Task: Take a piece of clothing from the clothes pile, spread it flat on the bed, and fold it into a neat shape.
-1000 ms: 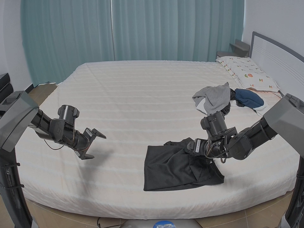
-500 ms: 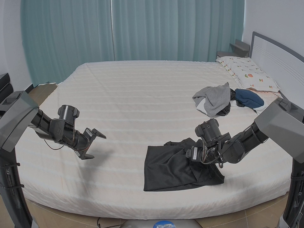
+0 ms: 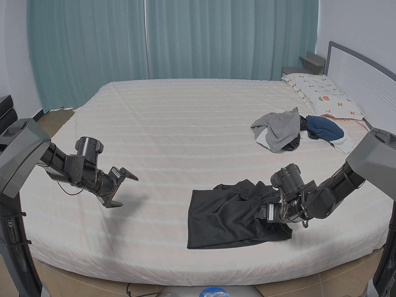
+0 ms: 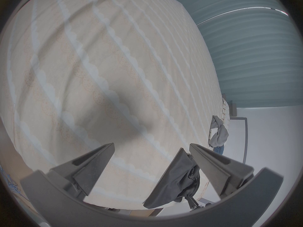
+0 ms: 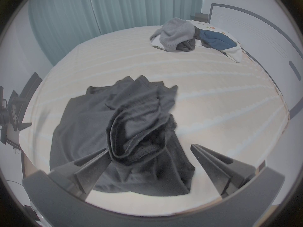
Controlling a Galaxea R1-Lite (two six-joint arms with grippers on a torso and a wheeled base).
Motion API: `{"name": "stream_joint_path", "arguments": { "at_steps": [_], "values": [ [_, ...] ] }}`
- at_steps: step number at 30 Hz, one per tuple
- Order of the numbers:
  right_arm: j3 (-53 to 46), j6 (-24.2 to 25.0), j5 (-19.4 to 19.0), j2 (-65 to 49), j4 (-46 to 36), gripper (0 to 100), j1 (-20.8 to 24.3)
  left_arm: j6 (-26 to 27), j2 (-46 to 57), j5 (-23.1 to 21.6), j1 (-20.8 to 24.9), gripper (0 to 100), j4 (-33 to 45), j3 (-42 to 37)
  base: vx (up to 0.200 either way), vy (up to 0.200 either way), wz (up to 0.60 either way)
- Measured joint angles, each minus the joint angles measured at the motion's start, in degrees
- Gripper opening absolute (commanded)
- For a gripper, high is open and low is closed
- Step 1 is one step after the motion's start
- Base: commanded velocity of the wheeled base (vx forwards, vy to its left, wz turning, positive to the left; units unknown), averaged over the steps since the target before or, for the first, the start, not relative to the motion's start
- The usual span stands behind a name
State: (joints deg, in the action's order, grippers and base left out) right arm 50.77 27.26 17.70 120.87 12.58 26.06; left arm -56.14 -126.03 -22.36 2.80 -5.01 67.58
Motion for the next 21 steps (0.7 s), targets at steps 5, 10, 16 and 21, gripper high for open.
{"name": "stream_joint_path", "arguments": {
  "at_steps": [5,10,16,21],
  "values": [
    [-6.01,-1.29,-0.16,-2.93,0.28,100,-2.69,0.00,0.00,-0.02,0.00,100,0.01,0.00,0.000,0.000,0.00],
    [-11.62,-1.43,-1.19,-5.71,0.99,100,-6.44,-0.02,0.00,-0.05,0.00,100,0.04,0.00,0.000,0.000,0.00],
    [-15.36,-0.71,-8.90,-9.44,5.03,100,-9.29,0.00,0.00,-0.06,0.00,100,0.04,0.00,0.000,0.000,0.00],
    [-17.04,1.67,-15.96,-11.42,8.77,100,-11.13,0.00,0.00,-0.02,0.00,100,0.04,0.00,0.000,0.000,0.00]
  ]
}}
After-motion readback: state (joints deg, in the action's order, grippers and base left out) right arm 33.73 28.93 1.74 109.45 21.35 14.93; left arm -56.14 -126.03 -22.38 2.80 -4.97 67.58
